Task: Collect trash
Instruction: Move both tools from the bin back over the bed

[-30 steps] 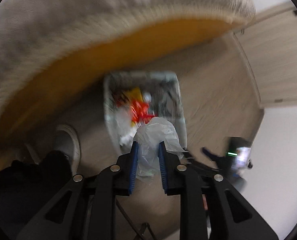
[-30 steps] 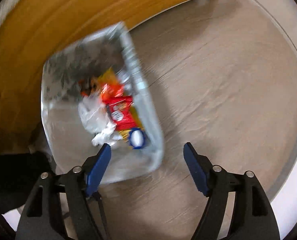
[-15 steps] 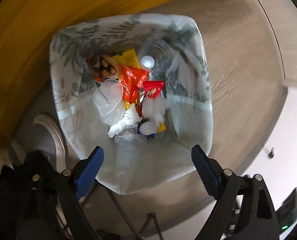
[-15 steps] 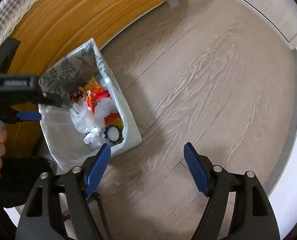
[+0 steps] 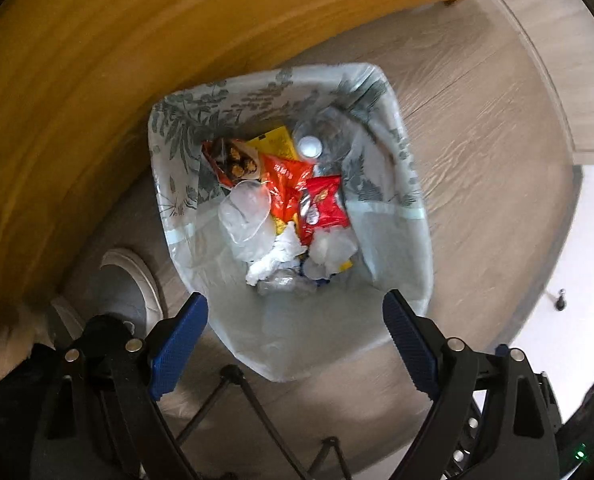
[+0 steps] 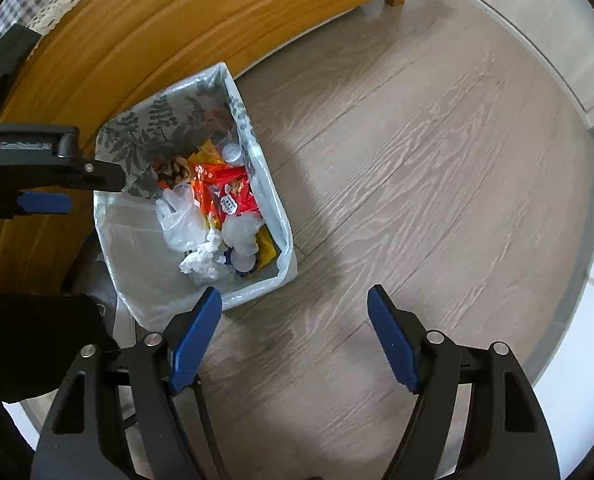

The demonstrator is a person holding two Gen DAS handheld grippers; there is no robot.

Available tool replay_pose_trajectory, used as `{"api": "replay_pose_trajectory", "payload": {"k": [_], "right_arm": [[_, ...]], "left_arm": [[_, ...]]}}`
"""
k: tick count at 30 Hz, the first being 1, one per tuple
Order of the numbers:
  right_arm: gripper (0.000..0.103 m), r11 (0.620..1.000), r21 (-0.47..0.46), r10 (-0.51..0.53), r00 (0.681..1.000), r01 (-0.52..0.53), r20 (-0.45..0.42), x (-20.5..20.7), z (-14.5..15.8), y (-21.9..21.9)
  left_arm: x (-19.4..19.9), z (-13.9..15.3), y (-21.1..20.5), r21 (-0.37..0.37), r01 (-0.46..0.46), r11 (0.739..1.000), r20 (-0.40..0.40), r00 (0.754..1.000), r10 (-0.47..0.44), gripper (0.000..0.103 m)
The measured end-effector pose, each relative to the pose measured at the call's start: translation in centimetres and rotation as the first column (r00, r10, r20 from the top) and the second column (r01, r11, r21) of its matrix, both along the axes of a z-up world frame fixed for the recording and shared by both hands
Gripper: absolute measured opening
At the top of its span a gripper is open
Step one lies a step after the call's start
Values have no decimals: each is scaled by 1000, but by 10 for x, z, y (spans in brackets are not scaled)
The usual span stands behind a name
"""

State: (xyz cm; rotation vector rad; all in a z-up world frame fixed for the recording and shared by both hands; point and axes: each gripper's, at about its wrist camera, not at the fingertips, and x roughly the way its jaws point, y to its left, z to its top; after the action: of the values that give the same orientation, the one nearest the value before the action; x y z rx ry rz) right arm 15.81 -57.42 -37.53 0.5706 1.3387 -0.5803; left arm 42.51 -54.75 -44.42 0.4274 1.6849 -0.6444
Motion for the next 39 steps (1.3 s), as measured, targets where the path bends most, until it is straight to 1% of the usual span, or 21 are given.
{"api": "replay_pose_trajectory", "payload": {"k": [4, 8, 11, 14, 18, 19, 21, 22, 24, 25, 27, 29, 30, 31, 32, 33, 35, 36, 37, 38, 39], "right_arm": [[72, 999, -33, 15, 1000, -15, -16, 5, 15, 8], [72, 995, -89, 38, 999, -39, -4, 15, 40, 17], [72, 988, -141, 61, 998, -59, 8, 25, 59, 25], [72, 978, -197, 83, 996, -74, 37, 40, 81, 39], [72, 955, -280, 134, 983, -94, 127, 66, 122, 63], [72, 948, -302, 149, 977, -98, 151, 74, 133, 71], [72, 936, -338, 176, 963, -100, 202, 92, 154, 87], [72, 931, -352, 188, 955, -99, 230, 101, 164, 95], [72, 924, -368, 220, 930, -103, 294, 121, 184, 116], [72, 922, -371, 237, 918, -110, 317, 130, 192, 124], [72, 918, -372, 282, 885, -136, 371, 154, 207, 148], [72, 914, -375, 311, 860, -154, 405, 178, 217, 170], [72, 911, -375, 332, 843, -170, 424, 190, 221, 182], [72, 907, -379, 350, 829, -183, 437, 200, 222, 195], [72, 901, -386, 371, 813, -199, 448, 212, 222, 210], [72, 894, -392, 392, 801, -216, 452, 225, 221, 225], [72, 878, -401, 436, 783, -262, 443, 253, 219, 254], [72, 827, -465, 504, 783, -316, 365, 272, 218, 275], [72, 762, -548, 558, 779, -346, 286, 286, 219, 293], [72, 679, -643, 606, 766, -355, 217, 298, 221, 311], [72, 612, -713, 642, 742, -342, 195, 307, 227, 326]], "left_arm": [[1, 34, 9, -71, -5, 997, 26, 1000, 7, 86], [3, 88, 25, -190, 8, 982, 134, 991, 18, 86], [11, 135, 51, -324, -12, 946, 152, 986, 65, 86], [32, 180, 96, -457, -50, 888, 160, 978, 137, 86], [67, 238, 166, -564, -29, 826, 283, 932, 226, 86], [82, 257, 194, -595, -25, 803, 324, 907, 268, 86], [101, 277, 229, -629, -32, 777, 363, 872, 329, 87], [113, 287, 253, -646, -42, 762, 385, 845, 372, 88], [139, 300, 306, -692, -69, 719, 407, 785, 467, 89], [148, 300, 324, -709, -82, 700, 403, 768, 498, 90], [174, 293, 374, -752, -136, 645, 357, 739, 572, 90], [197, 275, 434, -796, -228, 561, 265, 701, 662, 90], [206, 268, 456, -796, -277, 538, 234, 678, 696, 90], [220, 262, 486, -782, -352, 513, 202, 636, 745, 90], [229, 262, 505, -784, -380, 491, 187, 610, 770, 90], [236, 262, 526, -797, -392, 459, 180, 572, 800, 90], [245, 259, 554, -807, -408, 427, 189, 507, 841, 90], [250, 255, 566, -800, -435, 414, 189, 472, 861, 90], [258, 246, 583, -777, -498, 384, 171, 420, 891, 90], [260, 242, 591, -767, -533, 357, 150, 392, 908, 90], [265, 238, 601, -760, -563, 324, 125, 364, 923, 90]]}}
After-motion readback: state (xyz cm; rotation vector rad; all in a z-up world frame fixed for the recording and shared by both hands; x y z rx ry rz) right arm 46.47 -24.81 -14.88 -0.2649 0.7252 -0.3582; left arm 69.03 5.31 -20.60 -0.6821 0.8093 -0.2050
